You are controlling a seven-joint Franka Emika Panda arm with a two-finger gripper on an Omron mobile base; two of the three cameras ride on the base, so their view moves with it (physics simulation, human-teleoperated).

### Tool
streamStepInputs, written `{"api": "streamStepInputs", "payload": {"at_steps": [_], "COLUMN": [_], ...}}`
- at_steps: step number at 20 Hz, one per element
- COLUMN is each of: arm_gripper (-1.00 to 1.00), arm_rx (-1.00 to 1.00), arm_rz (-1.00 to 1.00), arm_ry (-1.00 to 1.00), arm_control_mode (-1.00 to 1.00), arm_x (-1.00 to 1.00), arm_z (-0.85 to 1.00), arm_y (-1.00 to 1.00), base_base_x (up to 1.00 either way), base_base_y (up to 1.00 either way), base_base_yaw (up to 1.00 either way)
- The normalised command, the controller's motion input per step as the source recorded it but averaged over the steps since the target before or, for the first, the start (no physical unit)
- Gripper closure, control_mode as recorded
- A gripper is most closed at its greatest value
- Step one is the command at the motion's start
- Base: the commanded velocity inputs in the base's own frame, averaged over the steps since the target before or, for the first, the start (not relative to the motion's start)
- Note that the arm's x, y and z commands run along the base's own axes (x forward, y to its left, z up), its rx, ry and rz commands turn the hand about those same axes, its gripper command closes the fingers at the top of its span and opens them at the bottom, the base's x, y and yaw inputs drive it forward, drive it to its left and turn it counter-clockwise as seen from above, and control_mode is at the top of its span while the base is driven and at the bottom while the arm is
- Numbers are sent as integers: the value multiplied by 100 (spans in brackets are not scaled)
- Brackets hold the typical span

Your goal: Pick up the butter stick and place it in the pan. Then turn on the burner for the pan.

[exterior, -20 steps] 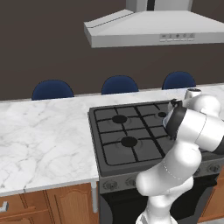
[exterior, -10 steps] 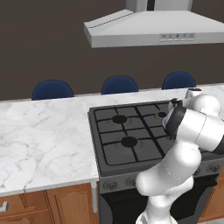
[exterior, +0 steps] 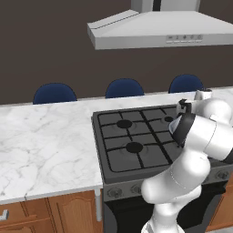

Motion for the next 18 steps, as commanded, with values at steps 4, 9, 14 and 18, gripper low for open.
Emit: {"api": "streamStepInputs", "payload": {"at_steps": [4, 9, 14, 18], "arm_gripper": [-100, -100, -100, -100], "arm_rx": [0, 0, 0, 2], "arm_rz": [0, 0, 0, 0], "arm_ry": [-6, -6, -5, -7], "arm_control_mode": [-100, -100, -100, -100], "arm_x": [-28, -39, -42, -35], "arm_z": [23, 18, 10, 8], "arm_y": [0, 0, 0, -1], "base_base_x": [0, 0, 0, 0], "base_base_y": [0, 0, 0, 0], "base_base_yaw": [0, 0, 0, 0]}}
